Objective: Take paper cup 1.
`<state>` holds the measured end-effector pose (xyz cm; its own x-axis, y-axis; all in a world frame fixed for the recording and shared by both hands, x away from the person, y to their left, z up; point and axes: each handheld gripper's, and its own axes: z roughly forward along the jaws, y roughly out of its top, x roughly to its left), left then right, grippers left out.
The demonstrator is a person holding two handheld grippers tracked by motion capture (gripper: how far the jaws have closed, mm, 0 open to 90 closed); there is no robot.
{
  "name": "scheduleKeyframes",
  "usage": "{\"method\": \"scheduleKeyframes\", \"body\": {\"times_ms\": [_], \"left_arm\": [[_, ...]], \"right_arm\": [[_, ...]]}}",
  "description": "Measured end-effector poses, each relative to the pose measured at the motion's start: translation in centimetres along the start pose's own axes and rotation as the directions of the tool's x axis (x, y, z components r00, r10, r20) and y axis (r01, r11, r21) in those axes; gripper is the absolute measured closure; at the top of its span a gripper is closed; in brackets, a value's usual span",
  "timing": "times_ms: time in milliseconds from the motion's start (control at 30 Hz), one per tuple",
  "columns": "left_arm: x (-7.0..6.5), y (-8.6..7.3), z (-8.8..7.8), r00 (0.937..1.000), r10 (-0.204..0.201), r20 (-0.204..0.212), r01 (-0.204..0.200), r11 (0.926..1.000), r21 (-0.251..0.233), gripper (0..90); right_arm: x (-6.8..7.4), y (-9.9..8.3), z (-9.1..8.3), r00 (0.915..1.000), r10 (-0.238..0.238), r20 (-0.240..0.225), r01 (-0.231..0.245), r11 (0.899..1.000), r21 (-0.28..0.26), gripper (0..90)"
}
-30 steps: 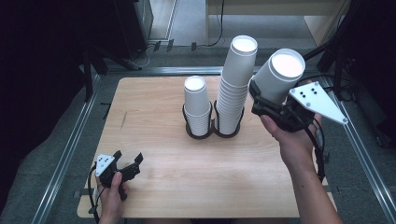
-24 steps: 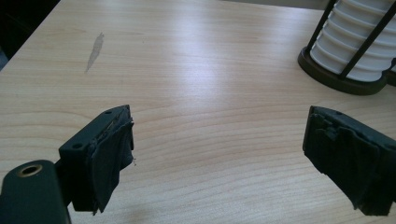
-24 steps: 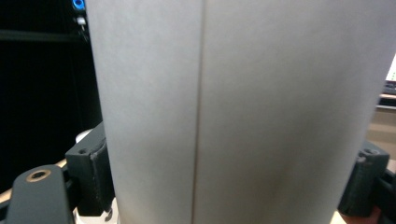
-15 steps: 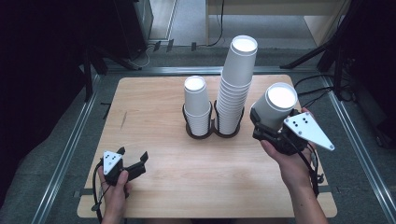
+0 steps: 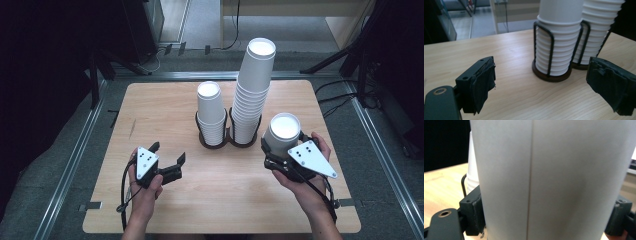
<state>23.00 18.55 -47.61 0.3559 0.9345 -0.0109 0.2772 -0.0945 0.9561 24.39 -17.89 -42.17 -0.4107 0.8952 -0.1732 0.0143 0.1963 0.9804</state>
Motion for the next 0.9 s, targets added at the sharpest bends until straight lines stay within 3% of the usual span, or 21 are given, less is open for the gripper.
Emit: {"method": "scheduleKeyframes", "body": {"times_ms": [33,133,167,233,400,633,700,733,800,867,900], "left_arm": [[0.0,0.0,0.0,1.0,0.0,0.0,0.0,1.0,0.0,8.7],[-0.8,0.3,0.4,0.9994,0.01,0.033,-0.01,0.9999,-0.002,8.7],[-0.8,0.3,0.4,0.9994,0.01,0.033,-0.01,0.9999,-0.002,8.7],[-1.1,0.3,0.7,0.9987,0.019,0.048,-0.02,0.9996,0.022,8.7],[-1.5,0.6,0.5,0.9963,0.003,0.086,-0.004,0.9999,0.017,8.7],[-2.7,1.5,-0.5,0.9889,0.025,0.146,-0.023,0.9997,-0.01,8.7],[-3.2,1.7,-0.7,0.9816,0.02,0.19,-0.019,0.9998,-0.008,8.7],[-3.2,1.7,-0.7,0.9816,0.02,0.19,-0.019,0.9998,-0.008,8.7],[-3.6,1.7,-0.6,0.9774,0.022,0.21,-0.021,0.9998,-0.007,8.7],[-3.8,1.7,-0.6,0.9761,0.021,0.216,-0.021,0.9998,-0.004,8.7],[-3.9,1.7,-0.5,0.9724,0.015,0.233,-0.015,0.9999,-0.002,8.7]], "right_arm": [[0.0,0.0,0.0,1.0,0.0,0.0,0.0,1.0,0.0,14.0],[0.4,-0.9,-0.2,0.9973,-0.074,-0.005,0.074,0.997,0.021,14.0],[0.4,-0.9,-0.2,0.9973,-0.074,-0.005,0.074,0.997,0.021,14.0],[0.7,-1.5,-0.4,0.995,-0.1,-0.002,0.1,0.994,0.037,14.0],[1.2,-2.4,-0.2,0.993,-0.118,-0.012,0.118,0.991,0.061,13.9],[2.3,-3.5,0.4,0.9883,-0.152,0.003,0.152,0.985,0.085,14.1],[2.7,-3.8,0.6,0.9806,-0.196,0.013,0.193,0.976,0.099,14.1],[2.7,-3.8,0.6,0.9806,-0.196,0.013,0.193,0.976,0.099,14.1],[3.1,-4.2,0.9,0.9703,-0.241,0.017,0.238,0.965,0.11,14.0],[3.2,-4.4,1.0,0.9681,-0.25,0.015,0.247,0.962,0.116,14.0],[3.6,-4.8,1.2,0.9627,-0.27,0.008,0.267,0.956,0.125,13.9]]}}
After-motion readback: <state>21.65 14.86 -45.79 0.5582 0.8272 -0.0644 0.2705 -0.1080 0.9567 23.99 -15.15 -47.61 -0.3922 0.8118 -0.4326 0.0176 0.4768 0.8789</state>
